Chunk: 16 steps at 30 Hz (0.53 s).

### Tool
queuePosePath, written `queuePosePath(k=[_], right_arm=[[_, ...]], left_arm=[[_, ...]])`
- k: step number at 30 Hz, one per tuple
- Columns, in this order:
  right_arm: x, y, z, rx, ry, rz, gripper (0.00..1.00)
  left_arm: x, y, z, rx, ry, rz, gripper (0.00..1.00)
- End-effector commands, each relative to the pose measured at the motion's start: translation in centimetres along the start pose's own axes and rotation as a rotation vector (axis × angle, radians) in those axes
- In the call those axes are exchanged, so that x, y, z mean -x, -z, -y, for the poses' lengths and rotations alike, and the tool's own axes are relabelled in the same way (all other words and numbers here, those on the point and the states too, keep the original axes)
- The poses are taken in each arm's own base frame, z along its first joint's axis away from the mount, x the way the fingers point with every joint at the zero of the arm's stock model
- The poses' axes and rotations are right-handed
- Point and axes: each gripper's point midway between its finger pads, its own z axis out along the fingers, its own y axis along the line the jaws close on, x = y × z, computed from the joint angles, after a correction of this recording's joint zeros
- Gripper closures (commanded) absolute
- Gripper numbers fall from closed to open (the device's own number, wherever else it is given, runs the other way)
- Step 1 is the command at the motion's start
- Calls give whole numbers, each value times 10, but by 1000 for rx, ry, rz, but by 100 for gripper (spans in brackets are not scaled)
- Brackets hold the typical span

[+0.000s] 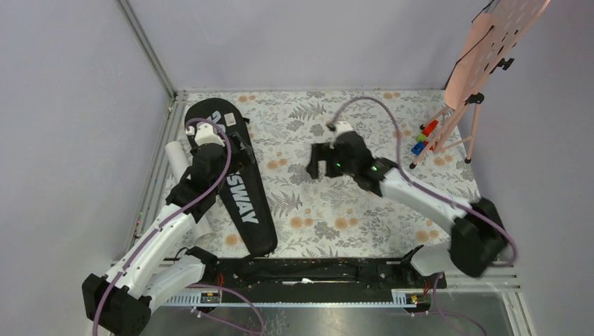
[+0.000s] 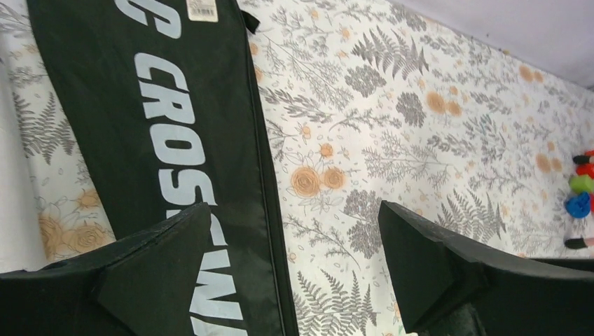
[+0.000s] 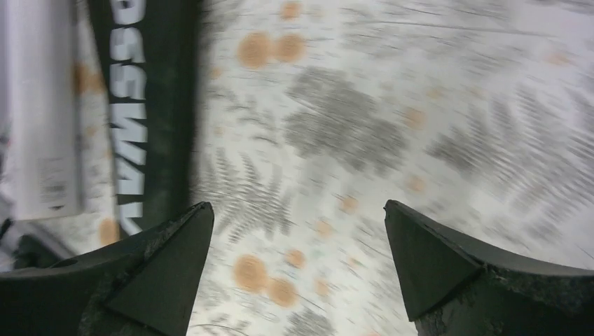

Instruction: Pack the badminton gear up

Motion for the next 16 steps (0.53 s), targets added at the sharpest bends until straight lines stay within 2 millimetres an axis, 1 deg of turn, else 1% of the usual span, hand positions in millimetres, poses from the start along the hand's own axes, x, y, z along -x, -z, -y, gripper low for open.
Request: queuePosePath(k=[1,2,3,4,6,7,10,13,16], right_arm=[[1,52,77,-251,-15,294,0],[-5,65,92,-300,-33,344,1],[-21,75,110,-361,-51,367,0],[-23,88,122,-405,-66,418,0],[-27,108,142,-487,-95,502,1],[-28,117,148,-517,-108,537,0],[-27,138,162,-588,-96,594,0],[-30,154,174,-653,-93,631,0],[-27,165,174,-643,-96,680,0]], left_arm=[[-6,0,4,5,-4,14,1],[-7,1,4,10,-8,14,1],[-8,2,4,11,-10,13,1],[-10,1,4,15,-13,10,1],[-10,1,4,18,-19,8,1],[-11,1,3,23,-23,8,1],[-11,1,-2,54,-37,13,1],[-9,3,-7,79,-48,13,1],[-10,7,-15,111,-57,13,1]])
